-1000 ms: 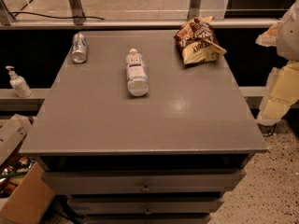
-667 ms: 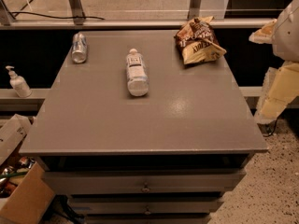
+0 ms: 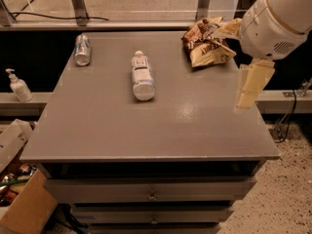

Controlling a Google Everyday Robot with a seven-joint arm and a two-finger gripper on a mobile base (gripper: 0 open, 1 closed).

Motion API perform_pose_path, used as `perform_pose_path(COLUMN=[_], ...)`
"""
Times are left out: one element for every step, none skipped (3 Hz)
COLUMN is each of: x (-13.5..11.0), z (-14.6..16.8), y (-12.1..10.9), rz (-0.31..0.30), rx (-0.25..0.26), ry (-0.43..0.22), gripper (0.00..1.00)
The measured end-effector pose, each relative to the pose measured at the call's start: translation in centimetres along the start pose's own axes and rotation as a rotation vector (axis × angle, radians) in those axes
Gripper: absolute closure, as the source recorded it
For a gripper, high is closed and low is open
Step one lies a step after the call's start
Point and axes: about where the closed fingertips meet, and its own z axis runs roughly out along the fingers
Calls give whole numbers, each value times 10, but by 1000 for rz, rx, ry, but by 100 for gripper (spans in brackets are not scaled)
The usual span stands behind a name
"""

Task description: Place blue plastic bottle upright

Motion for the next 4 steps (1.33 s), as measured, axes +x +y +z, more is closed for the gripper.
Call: perform_pose_path(x=[-23, -49, -76, -76], z=[26, 50, 73, 73], y=[-23, -44, -64, -64], rz=[-139, -262, -374, -374], rx=[-24, -27, -7, -7], ry=[-63, -102, -105, -105], gripper=[0, 0, 0, 0])
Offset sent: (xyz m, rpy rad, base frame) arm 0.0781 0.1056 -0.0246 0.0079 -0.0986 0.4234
